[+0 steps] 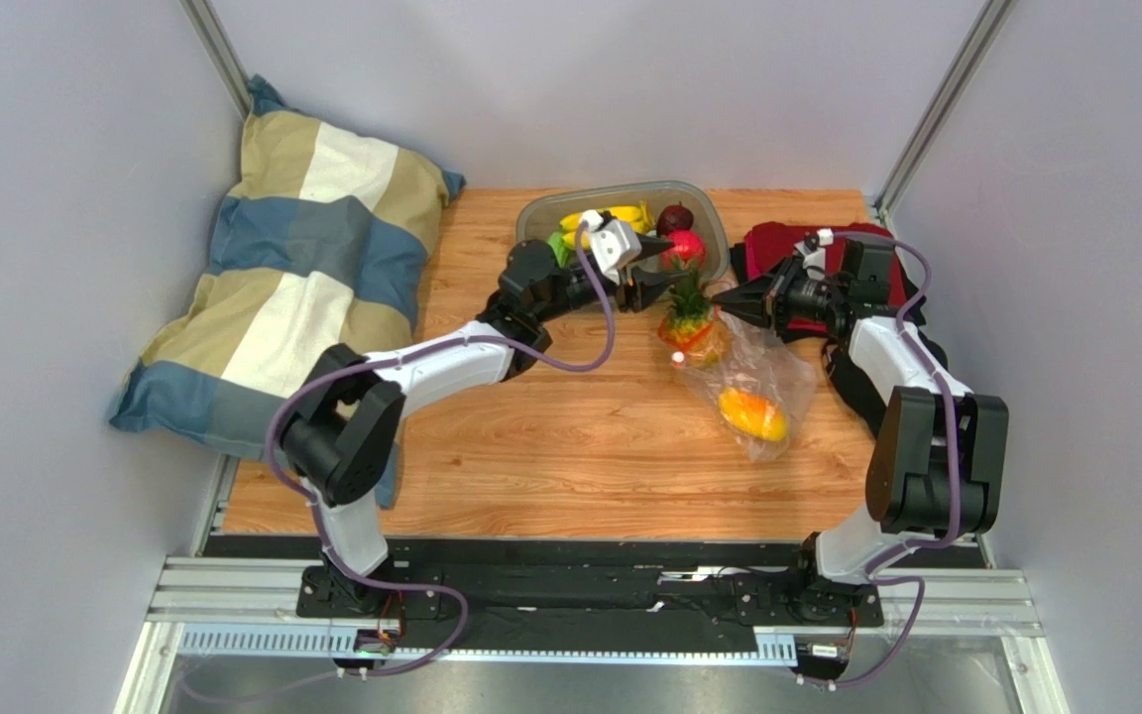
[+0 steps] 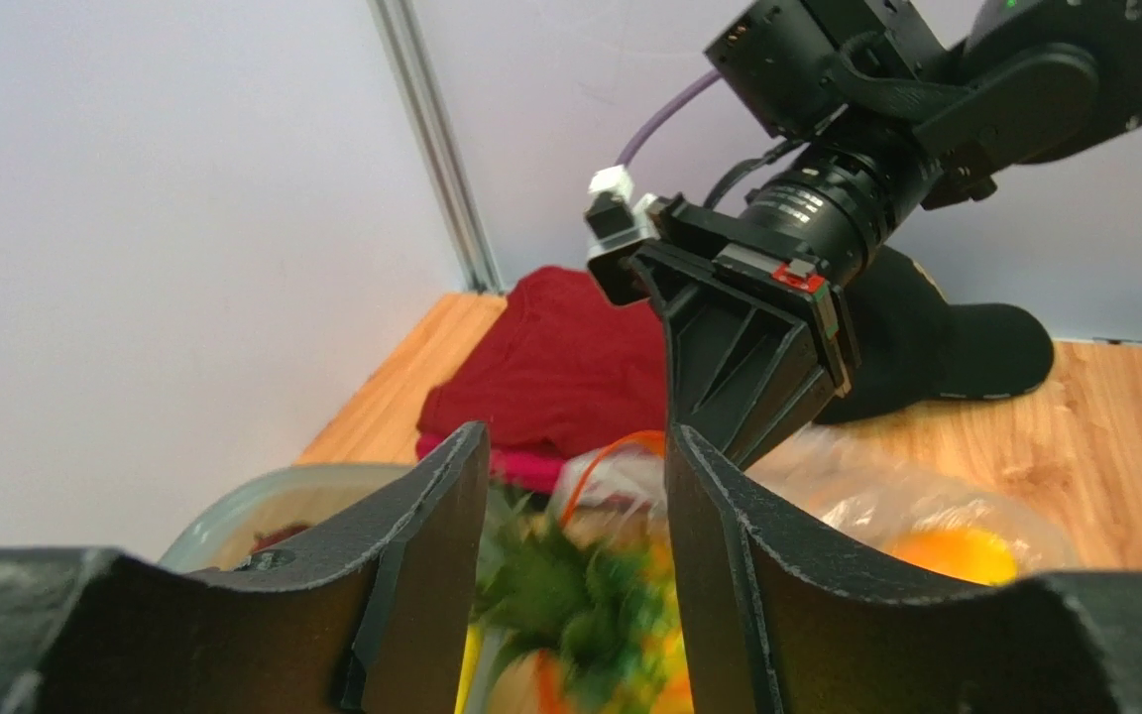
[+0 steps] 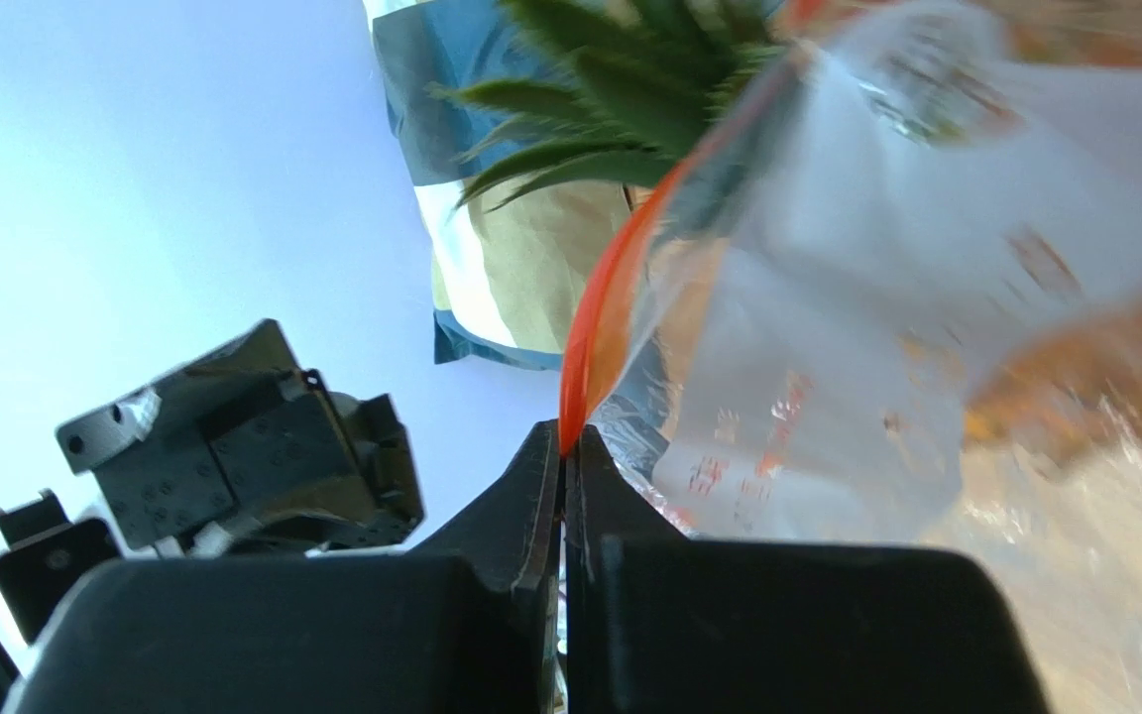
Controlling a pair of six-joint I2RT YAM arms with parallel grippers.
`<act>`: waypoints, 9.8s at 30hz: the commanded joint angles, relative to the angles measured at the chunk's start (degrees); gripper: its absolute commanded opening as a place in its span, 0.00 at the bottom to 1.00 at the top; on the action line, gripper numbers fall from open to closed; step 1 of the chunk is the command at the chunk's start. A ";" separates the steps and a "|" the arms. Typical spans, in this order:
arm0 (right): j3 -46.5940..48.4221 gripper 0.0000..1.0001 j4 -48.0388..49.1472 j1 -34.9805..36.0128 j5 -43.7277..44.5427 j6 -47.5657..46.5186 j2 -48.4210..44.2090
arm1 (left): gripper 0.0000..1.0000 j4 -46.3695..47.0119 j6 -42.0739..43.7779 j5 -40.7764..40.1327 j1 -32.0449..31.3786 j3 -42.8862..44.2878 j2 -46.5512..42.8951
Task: Place the food in the zip-top bag and seal the zipper
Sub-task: Place the fake fruit in the zipper food storage bag, then adjust the zipper food storage bag at the center of the board.
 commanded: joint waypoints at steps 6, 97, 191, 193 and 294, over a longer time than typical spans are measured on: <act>-1.67 0.00 1.98 -1.76 -3.21 -2.10 -0.43 | 0.45 -40.40 -13.07 0.35 8.05 10.06 -6.10; 9.75 0.00 -18.93 7.00 -9.71 -31.33 -0.51 | 0.00 -51.78 -53.60 -2.53 2.78 21.78 8.18; -16.70 0.00 7.34 14.50 -4.09 -35.77 -12.56 | 0.33 -73.75 -31.00 -6.05 3.22 15.96 10.17; -16.53 0.00 7.25 14.50 -4.00 -36.12 -12.83 | 0.07 -73.66 -31.09 -5.44 3.48 15.87 9.64; -6.16 0.00 -24.22 10.01 10.42 -41.75 -27.94 | 0.67 -65.49 -14.21 -22.31 18.08 56.83 35.65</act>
